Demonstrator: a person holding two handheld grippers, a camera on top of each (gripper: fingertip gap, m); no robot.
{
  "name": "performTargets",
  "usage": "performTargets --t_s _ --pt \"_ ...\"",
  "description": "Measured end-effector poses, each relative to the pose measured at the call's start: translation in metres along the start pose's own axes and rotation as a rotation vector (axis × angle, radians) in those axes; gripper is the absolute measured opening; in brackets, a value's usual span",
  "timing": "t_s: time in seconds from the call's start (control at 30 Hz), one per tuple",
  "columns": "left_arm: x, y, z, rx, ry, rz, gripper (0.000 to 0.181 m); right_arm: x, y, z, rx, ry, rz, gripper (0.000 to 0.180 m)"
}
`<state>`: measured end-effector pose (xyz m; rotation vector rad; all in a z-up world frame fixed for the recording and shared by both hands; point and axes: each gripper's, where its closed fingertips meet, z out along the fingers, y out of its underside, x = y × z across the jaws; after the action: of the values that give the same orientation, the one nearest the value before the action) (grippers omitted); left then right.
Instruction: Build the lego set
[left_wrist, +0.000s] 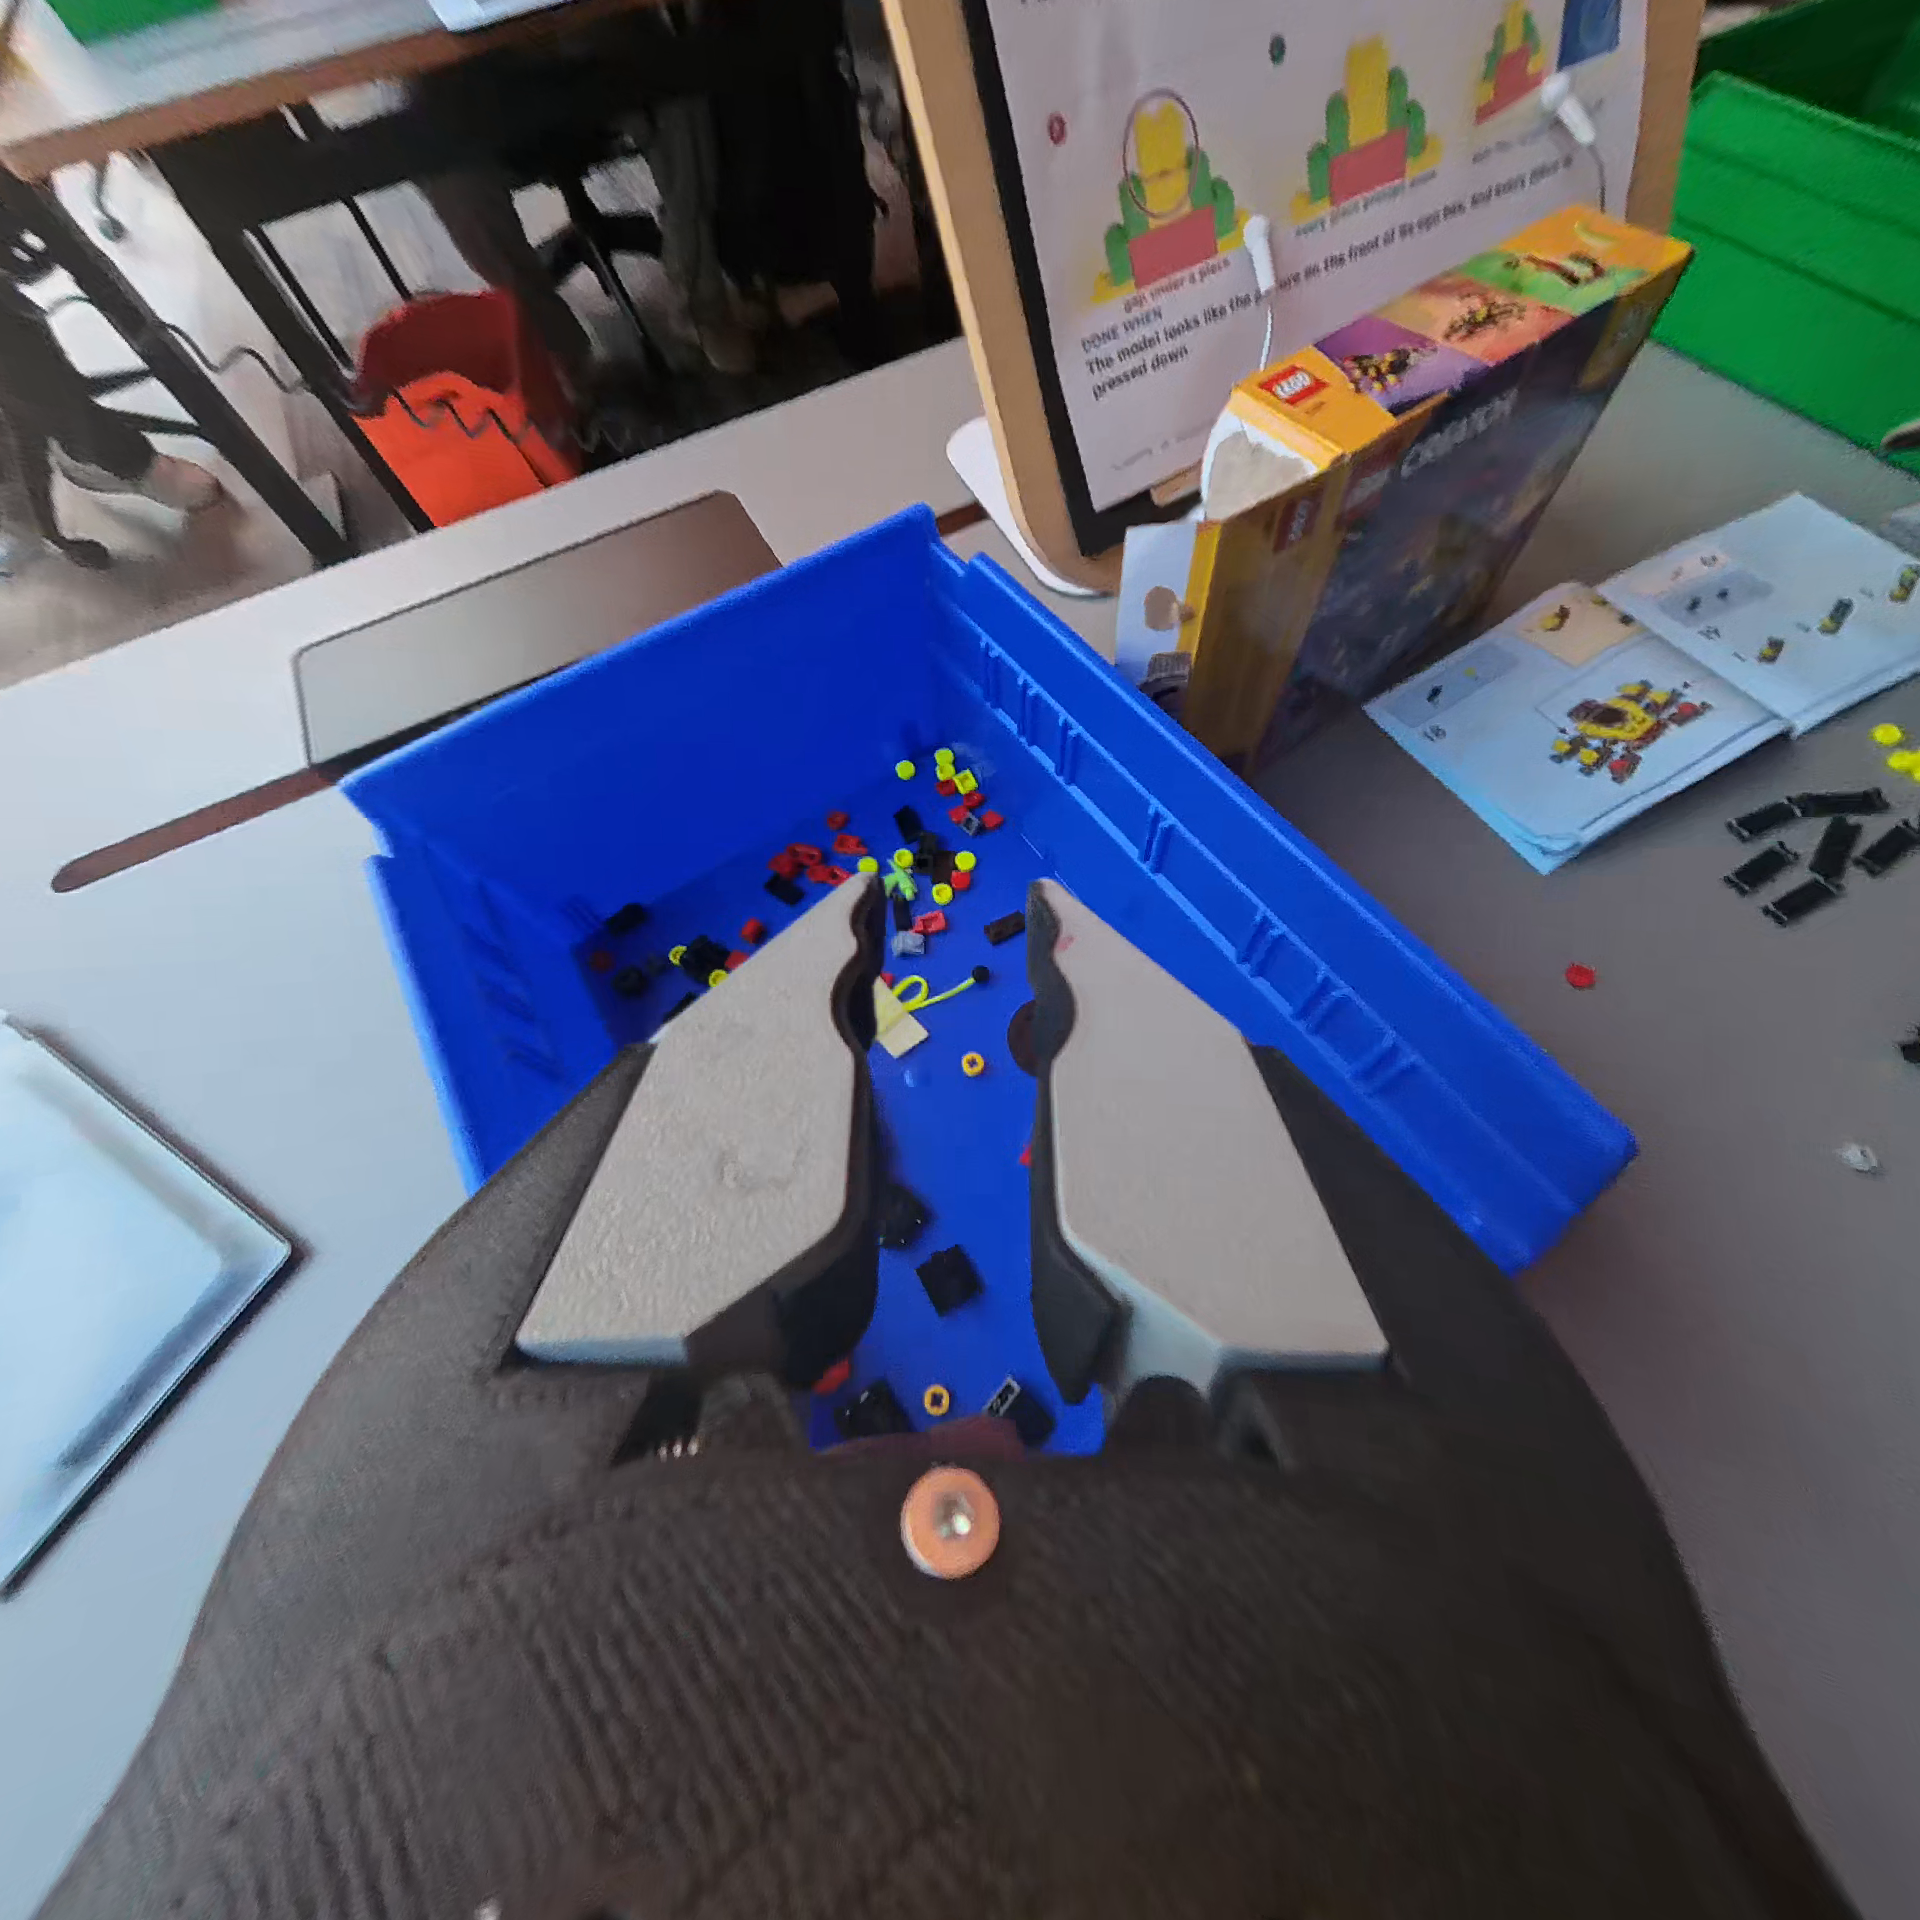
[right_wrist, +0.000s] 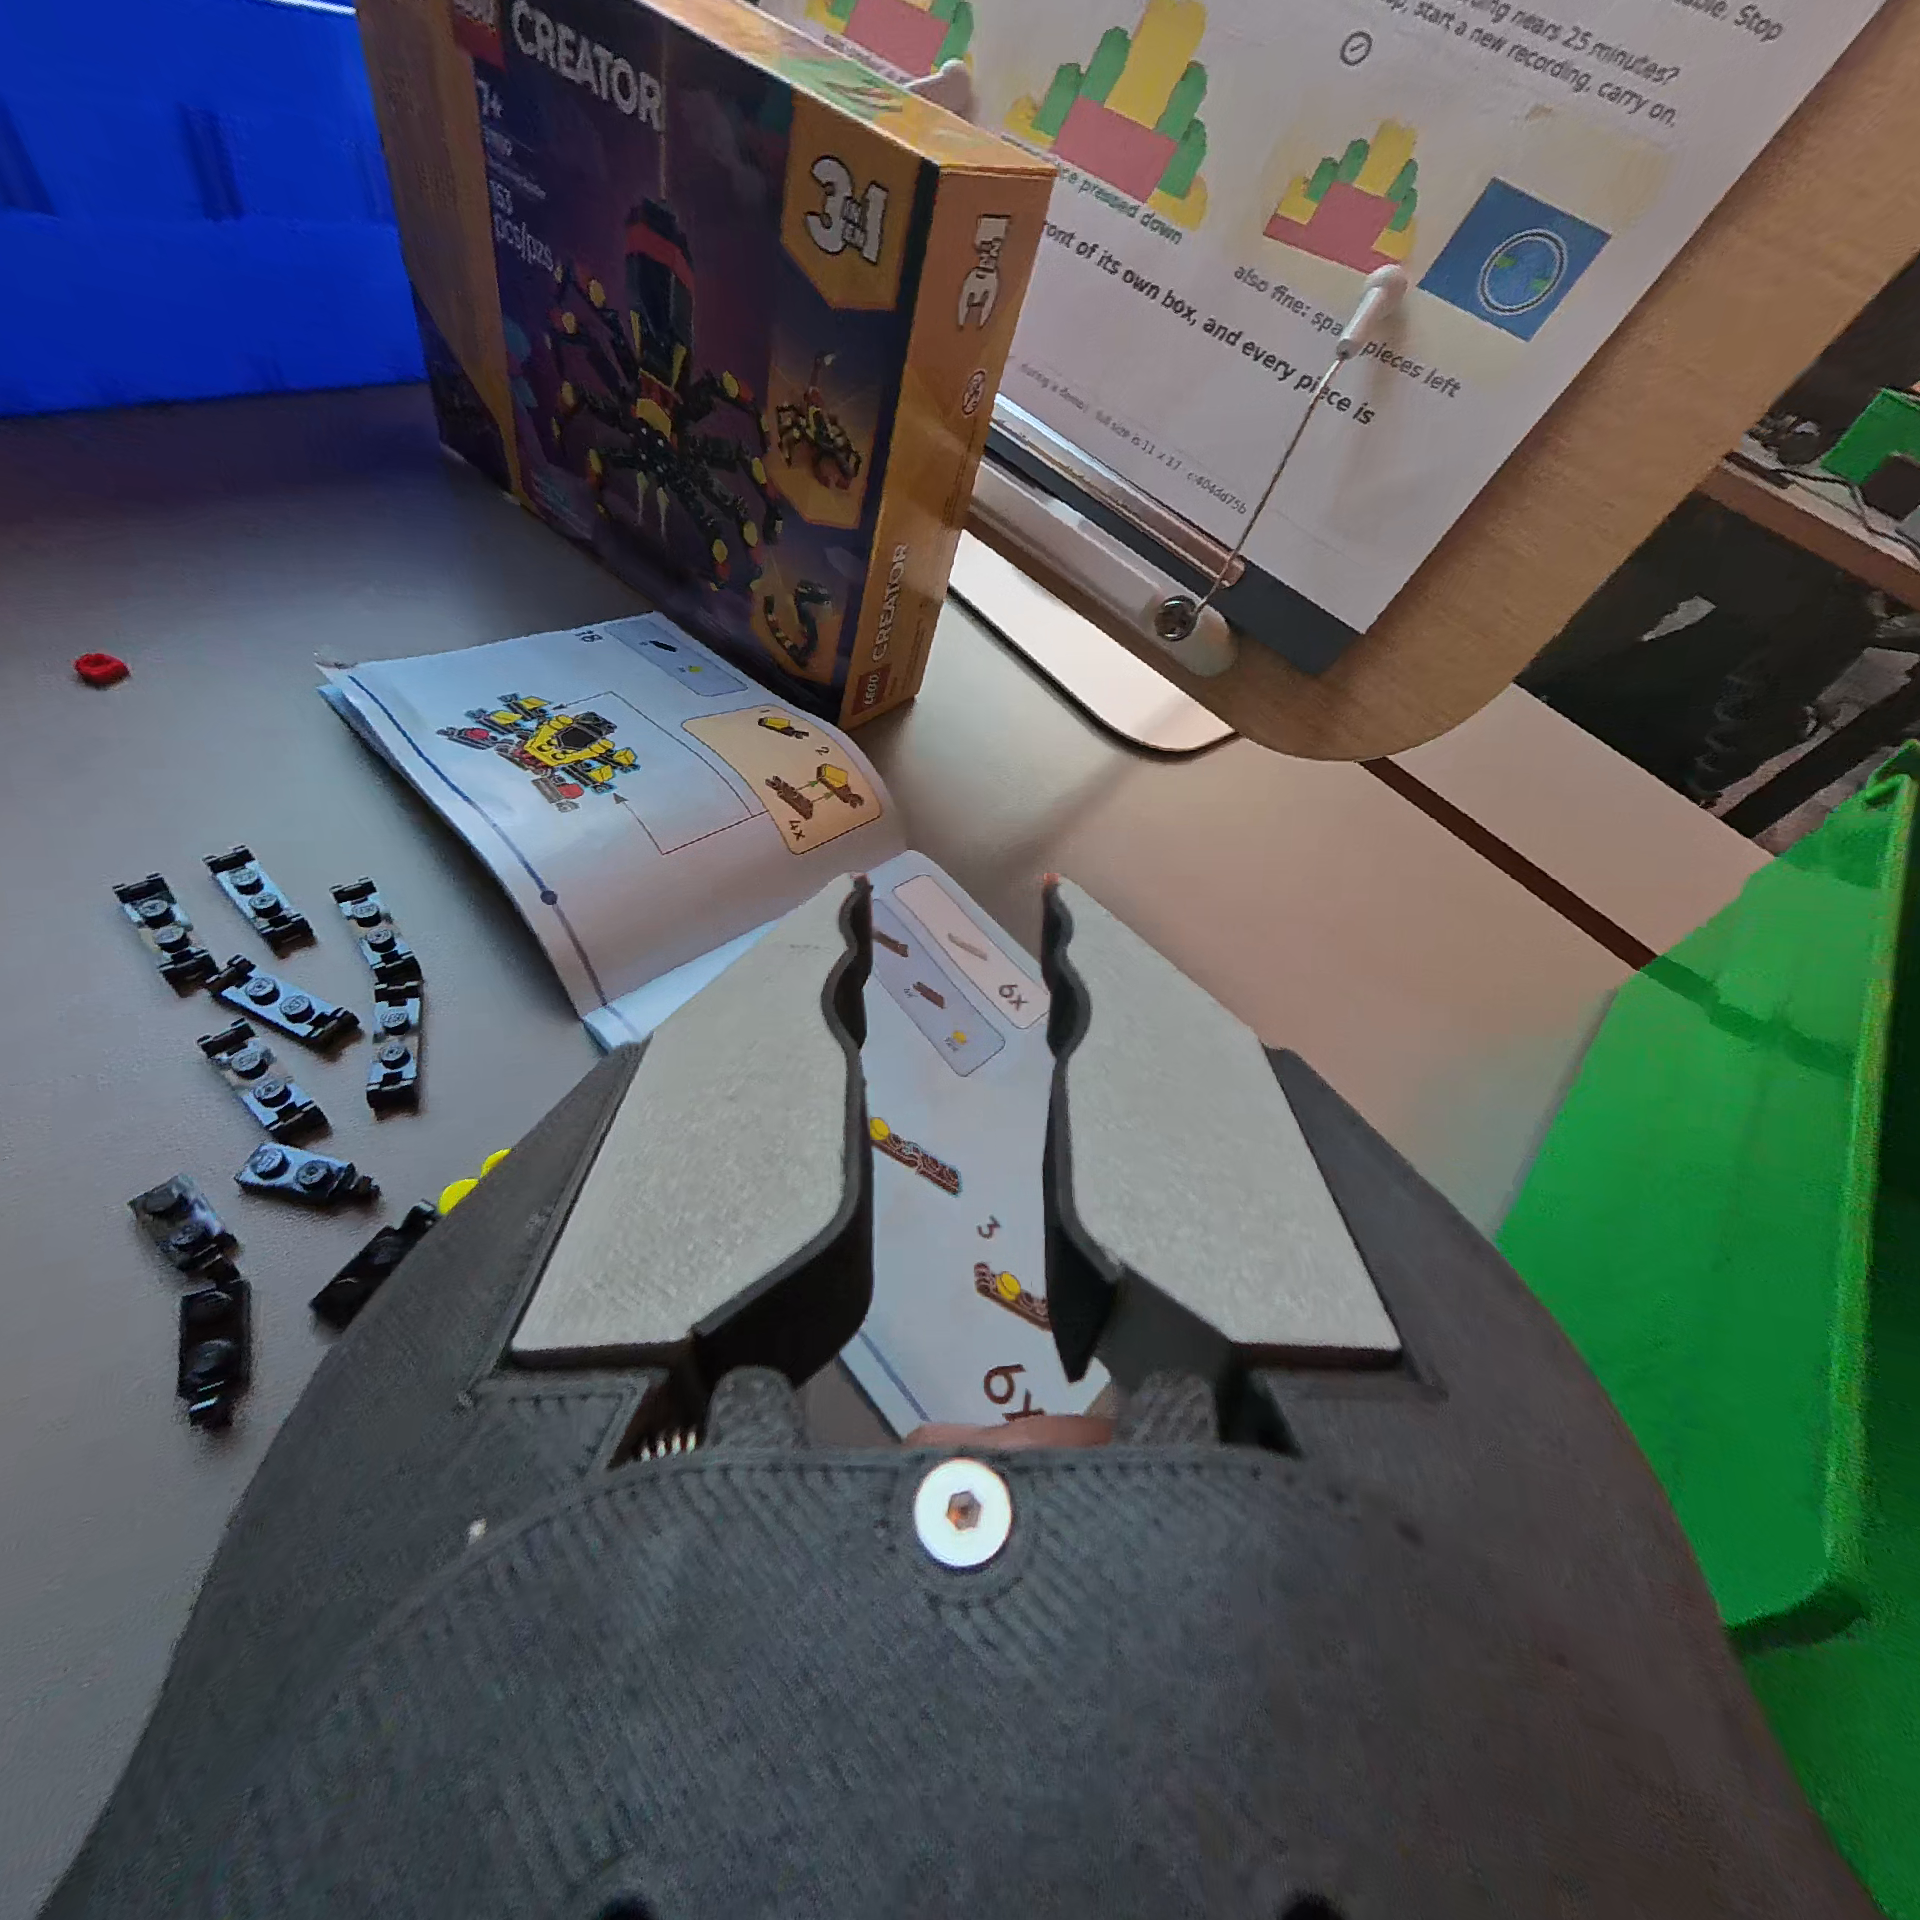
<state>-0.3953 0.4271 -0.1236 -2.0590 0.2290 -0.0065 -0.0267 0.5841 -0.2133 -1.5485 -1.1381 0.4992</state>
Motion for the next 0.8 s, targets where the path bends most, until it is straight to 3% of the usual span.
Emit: performTargets --t_s 0.17,0.27,0.57,0.8 --pt "-0.017 -0.020 -0.014 0.234 -0.080 -0.031 0.020 0.016 -0.003 -0.003 0.038 0.045 0.049 0.028" --pt "-0.005 -0.020 -0.001 0.292 0.013 -0.085 0.014 0.023 -0.005 -0.002 0.057 0.064 0.063 0.025" --pt "0.024 0.004 0.029 0.164 0.028 0.084 0.012 0.022 -0.006 -0.003 0.069 0.035 0.091 0.026" --pt "0.033 0.065 0.031 -0.250 0.160 0.115 0.010 0.022 -0.006 -0.002 0.066 0.028 0.104 0.026"
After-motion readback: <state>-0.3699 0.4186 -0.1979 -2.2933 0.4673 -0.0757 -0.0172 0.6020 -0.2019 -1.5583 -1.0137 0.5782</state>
